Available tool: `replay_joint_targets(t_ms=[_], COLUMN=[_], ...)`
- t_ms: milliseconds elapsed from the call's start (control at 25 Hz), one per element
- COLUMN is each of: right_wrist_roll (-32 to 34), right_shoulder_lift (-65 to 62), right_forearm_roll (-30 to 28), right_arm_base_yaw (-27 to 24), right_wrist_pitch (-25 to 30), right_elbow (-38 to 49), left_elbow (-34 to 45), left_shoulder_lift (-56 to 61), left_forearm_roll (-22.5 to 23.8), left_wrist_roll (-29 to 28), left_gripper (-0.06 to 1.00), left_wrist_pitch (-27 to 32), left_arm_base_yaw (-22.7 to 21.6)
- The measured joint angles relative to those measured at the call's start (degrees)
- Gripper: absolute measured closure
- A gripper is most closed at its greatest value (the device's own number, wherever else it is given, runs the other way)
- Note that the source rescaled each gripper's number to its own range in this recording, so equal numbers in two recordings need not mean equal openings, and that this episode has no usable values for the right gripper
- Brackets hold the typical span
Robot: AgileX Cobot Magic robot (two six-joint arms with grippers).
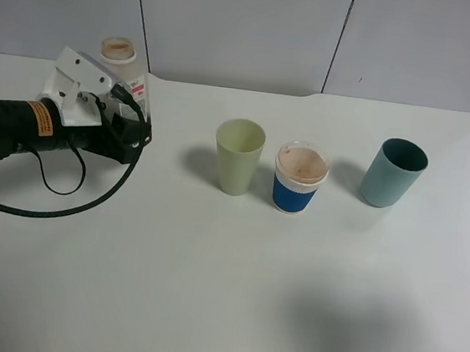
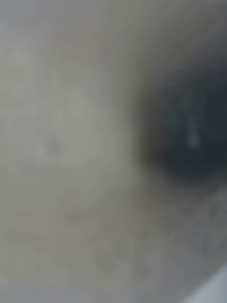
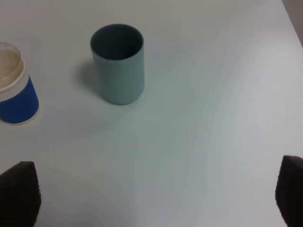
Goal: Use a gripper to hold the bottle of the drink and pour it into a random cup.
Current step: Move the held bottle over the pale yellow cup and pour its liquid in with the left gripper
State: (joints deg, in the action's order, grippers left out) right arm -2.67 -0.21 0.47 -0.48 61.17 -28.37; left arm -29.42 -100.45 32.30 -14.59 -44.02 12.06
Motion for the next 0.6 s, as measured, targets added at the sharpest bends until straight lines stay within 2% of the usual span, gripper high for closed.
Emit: replay_joint_targets(t_ms=[360, 440, 600], right_wrist_roll=[0.00, 0.00, 0.00], right_shoulder_lift=[0.00, 0.00, 0.00], right_forearm_roll=[0.00, 0.00, 0.00], right_arm_base_yaw=[0.00, 0.00, 0.00], right_wrist_pitch=[0.00, 0.00, 0.00], right_elbow=[0.00, 0.00, 0.00], left_elbow=[-0.06, -1.11, -4.68], left_shoulder_lift=[0.11, 0.69, 2.91], left_forearm_roll=[2.16, 4.10, 10.56], left_wrist_roll=[0.00, -0.86, -6.74], left_gripper=[0.92, 0.92, 0.92], left_wrist_pitch=[8.03, 11.27, 17.89], left_arm_base_yaw=[4.32, 4.69, 4.69])
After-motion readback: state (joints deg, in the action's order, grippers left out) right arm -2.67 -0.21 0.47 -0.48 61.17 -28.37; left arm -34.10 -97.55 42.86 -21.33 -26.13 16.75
